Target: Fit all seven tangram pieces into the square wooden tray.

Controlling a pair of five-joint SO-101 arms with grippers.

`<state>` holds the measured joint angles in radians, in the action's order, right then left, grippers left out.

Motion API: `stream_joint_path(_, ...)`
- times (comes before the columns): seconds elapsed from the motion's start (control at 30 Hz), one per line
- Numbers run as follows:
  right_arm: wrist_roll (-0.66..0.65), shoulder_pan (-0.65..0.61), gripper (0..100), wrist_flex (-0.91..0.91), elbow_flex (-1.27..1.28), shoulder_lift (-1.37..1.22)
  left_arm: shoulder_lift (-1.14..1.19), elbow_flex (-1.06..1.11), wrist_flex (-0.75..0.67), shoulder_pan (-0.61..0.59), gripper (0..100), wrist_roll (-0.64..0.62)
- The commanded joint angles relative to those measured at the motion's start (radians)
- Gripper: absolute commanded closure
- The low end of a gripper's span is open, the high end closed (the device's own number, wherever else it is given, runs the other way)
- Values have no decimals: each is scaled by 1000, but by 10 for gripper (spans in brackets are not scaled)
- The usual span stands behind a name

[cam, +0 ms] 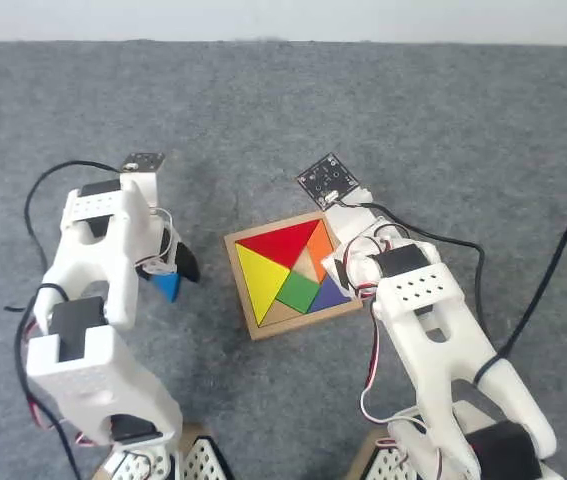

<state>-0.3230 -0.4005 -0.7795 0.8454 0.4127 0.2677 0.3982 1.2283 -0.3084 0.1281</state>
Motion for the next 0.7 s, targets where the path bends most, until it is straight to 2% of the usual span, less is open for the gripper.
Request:
stream_joint_path(0.0,-3,10,975,18,-11,53,-12,-5,6,18,799,-29)
stream_joint_path(0.5,-3,10,975,18,-11,53,-11,-4,5,20,904,-32)
stream_joint_path(0.67,-3,10,975,18,-11,53,-11,-4,5,20,909,-32)
